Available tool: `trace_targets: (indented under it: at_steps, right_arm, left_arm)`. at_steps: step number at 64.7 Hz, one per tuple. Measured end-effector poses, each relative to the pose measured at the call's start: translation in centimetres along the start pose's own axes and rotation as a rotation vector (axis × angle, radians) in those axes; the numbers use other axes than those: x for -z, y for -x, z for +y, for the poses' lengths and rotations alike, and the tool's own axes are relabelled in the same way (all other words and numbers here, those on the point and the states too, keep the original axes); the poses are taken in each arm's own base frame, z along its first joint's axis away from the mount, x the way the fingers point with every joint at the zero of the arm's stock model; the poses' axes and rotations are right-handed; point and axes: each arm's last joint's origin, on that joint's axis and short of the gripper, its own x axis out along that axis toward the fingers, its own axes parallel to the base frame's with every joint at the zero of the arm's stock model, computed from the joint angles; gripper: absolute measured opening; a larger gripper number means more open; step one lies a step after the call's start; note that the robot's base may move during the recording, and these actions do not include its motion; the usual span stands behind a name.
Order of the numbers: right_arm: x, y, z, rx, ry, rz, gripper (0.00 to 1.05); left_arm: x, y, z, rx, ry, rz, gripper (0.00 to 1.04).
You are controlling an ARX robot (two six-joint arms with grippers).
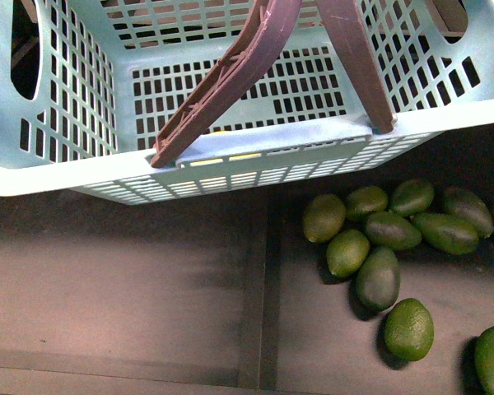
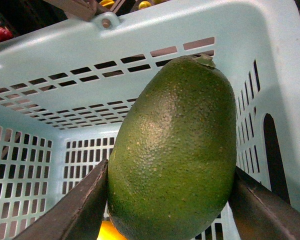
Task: Pick mango and avocado into basket
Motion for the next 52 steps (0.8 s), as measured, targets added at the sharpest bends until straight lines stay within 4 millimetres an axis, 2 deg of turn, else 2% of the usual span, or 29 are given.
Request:
trace_targets:
  at_steps: [6,11,16,19,22,27,31,45,52]
  right_arm:
    - [-0.3,0.3,0.1,-0.001,0.0,-0.01,0.83]
    - [-1.1,1.1,0.1,0.001,0.002,-0.03,0.97]
    - [-2.0,2.8,-0.3,0.03,0.008,-0.067,0.95]
    - [-2.3,4.1,-0.8,0.13,0.045,-0.17,0.89]
    - [-2.3,6.2,-1.7,0.236,0.094,-0.27,0.8]
    - [-1.3,10.1,-3.5,0.31,0.131,-0.311,0.66]
    - [-0.3,12.0,-4.2,0.338,0.145,-0.337,0.56]
    - [4.1,14.5,-5.4,0.333,0.171,-0.292,0.19]
    - [5.2,15.5,-5.6,0.331,0.177,-0.298,0.02]
  left_arm:
    - [0.0,0.0,0.0,0.0,0.0,0.0,0.15]
    - [0.0,0.0,0.0,0.0,0.0,0.0,0.15]
    - [0.0,0.0,0.0,-0.005,0.001,-0.003,0.15]
    - [0.0,0.0,0.0,-0.002,0.004,0.0,0.15]
    - [0.0,0.0,0.0,-0.002,0.004,-0.001,0.15]
    - [0.0,0.0,0.0,-0.003,0.0,-0.002,0.15]
    - [-0.1,0.1,0.1,-0.006,0.006,-0.005,0.15]
    - [0.1,-0.1,-0.1,0.006,0.001,0.008,0.15]
    - [0.1,0.0,0.0,0.002,0.006,0.003,0.15]
